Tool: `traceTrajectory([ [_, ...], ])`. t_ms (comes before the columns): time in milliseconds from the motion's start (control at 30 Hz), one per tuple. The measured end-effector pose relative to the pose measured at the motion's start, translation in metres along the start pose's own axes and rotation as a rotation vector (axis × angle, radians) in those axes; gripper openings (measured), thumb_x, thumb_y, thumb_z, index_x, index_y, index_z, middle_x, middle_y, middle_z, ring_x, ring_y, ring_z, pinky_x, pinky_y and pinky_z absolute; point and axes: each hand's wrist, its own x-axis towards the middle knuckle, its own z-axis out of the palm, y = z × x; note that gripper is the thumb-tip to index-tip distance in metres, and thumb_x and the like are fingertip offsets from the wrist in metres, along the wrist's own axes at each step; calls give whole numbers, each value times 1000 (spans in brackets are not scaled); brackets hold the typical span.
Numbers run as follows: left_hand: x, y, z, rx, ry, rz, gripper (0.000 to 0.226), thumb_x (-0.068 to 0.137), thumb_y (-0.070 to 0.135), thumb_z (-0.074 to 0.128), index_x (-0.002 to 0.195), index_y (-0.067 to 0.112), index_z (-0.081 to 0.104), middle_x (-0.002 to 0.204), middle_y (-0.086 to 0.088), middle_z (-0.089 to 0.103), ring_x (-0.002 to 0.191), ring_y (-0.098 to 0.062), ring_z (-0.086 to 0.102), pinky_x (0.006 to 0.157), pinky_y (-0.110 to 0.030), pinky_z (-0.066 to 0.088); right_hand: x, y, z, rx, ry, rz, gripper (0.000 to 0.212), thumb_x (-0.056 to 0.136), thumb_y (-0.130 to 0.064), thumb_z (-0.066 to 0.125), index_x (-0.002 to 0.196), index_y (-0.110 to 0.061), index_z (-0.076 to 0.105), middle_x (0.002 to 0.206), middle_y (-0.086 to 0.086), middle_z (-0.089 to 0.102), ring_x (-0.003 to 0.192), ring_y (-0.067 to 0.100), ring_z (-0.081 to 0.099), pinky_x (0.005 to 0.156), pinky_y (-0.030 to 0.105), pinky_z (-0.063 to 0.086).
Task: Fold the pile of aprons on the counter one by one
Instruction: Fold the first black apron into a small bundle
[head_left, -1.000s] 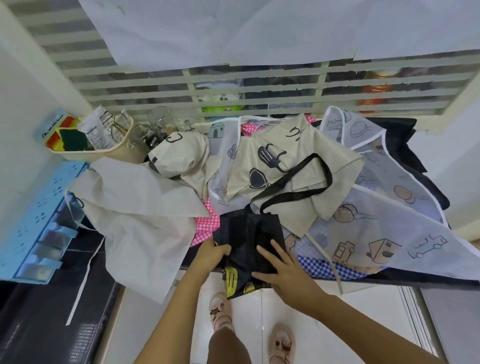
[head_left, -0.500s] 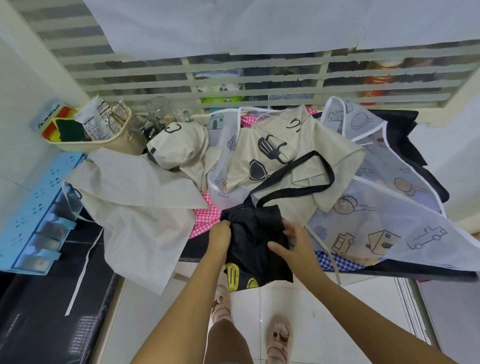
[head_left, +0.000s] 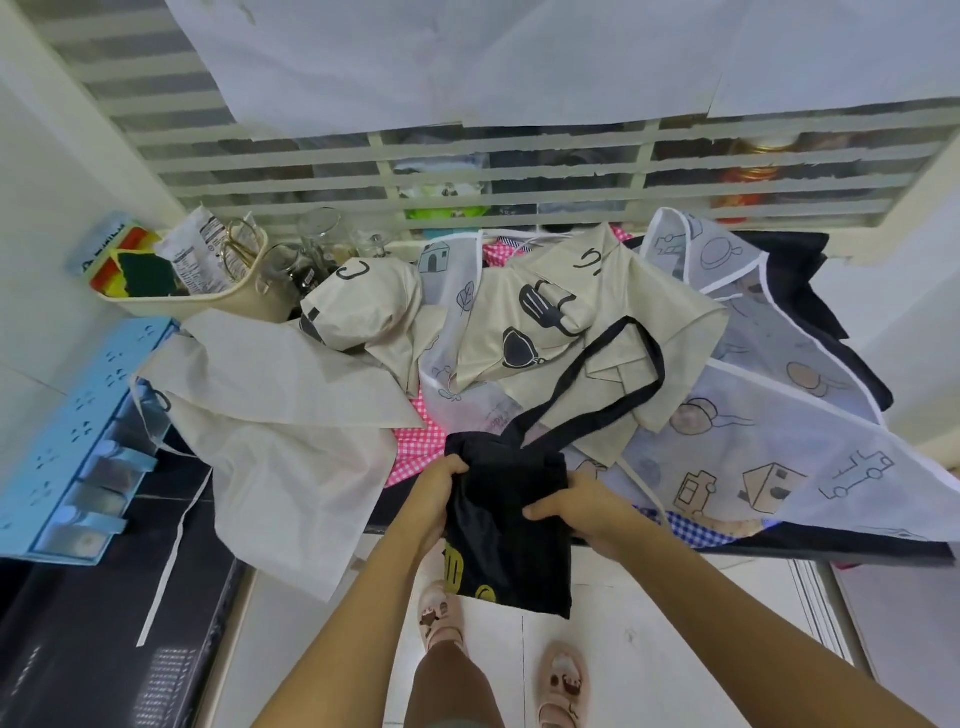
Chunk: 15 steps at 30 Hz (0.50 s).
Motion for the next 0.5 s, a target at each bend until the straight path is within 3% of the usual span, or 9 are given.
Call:
traceTrajectory([
  [100, -14, 4, -13, -26, -177, 58, 38, 92, 31, 60, 122, 7, 62, 119, -13, 67, 110, -28, 64, 100, -42, 47, -10, -1, -1, 156, -146, -10, 48, 81, 6, 66, 124, -14, 54, 126, 3, 60, 112, 23, 56, 90, 35, 50],
  [167, -23, 12, -19, -30, -269, -32, 48, 86, 39, 64, 125, 10, 61, 122, -13, 65, 114, -30, 62, 105, -45, 43, -21, -11, -11, 179, -257, -35, 39, 83, 7, 64, 113, -17, 59, 115, 0, 66, 103, 19, 61, 78, 29, 53],
  [267, -32, 29, -19, -87, -360, -129, 48, 82, 35, 62, 120, 6, 64, 122, -18, 65, 114, -32, 61, 103, -44, 43, -30, -24, -28, 157, -329, -102, 39, 84, 9, 61, 117, -11, 60, 116, 5, 68, 98, 18, 65, 68, 22, 55],
  [367, -34, 60, -7, 0, -377, -8, 45, 77, 20, 66, 117, 1, 64, 120, -20, 65, 111, -31, 63, 103, -43, 43, -40, -39, -42, 45, -311, -158, 39, 82, 10, 62, 109, -18, 61, 112, -1, 69, 103, 14, 64, 79, 22, 53],
  [500, -45, 118, 23, 380, -377, 304, 30, 80, 7, 70, 110, 4, 67, 110, -14, 70, 105, -27, 66, 94, -35, 51, -57, -84, -69, -142, -224, -371, 43, 83, 2, 65, 117, -22, 59, 113, -4, 70, 109, 13, 63, 87, 19, 50],
])
